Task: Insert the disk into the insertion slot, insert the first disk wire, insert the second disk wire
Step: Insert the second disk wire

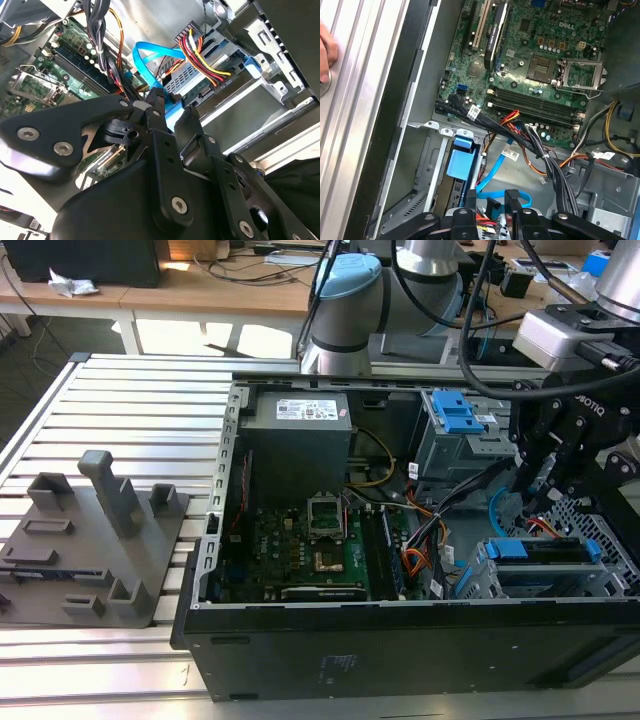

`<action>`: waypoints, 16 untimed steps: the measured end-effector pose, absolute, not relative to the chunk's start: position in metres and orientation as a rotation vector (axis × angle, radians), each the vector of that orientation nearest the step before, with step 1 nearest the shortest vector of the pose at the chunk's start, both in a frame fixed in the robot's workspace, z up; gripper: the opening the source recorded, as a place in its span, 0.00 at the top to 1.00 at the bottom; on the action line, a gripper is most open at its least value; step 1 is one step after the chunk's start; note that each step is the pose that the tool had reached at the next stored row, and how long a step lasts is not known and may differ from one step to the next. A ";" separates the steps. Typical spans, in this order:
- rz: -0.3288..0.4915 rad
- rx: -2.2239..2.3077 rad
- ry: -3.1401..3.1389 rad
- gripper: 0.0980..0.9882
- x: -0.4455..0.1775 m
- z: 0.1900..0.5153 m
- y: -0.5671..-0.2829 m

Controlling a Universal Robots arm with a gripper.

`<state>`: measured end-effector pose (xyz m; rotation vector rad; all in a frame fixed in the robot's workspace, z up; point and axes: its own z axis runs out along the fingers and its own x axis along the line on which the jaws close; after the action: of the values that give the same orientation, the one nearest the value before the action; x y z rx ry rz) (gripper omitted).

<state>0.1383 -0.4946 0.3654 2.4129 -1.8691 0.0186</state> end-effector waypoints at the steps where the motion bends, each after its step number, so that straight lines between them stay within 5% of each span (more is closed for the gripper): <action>1: 0.019 2.412 -1.869 0.70 0.138 0.365 -0.495; 6: 0.019 2.412 -1.869 0.70 0.138 0.365 -0.495; 9: 0.019 2.412 -1.869 0.93 0.138 0.365 -0.495; 16: 0.019 2.412 -1.869 0.93 0.138 0.364 -0.499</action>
<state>0.1383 -0.4986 0.3645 2.4124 -1.8688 0.0192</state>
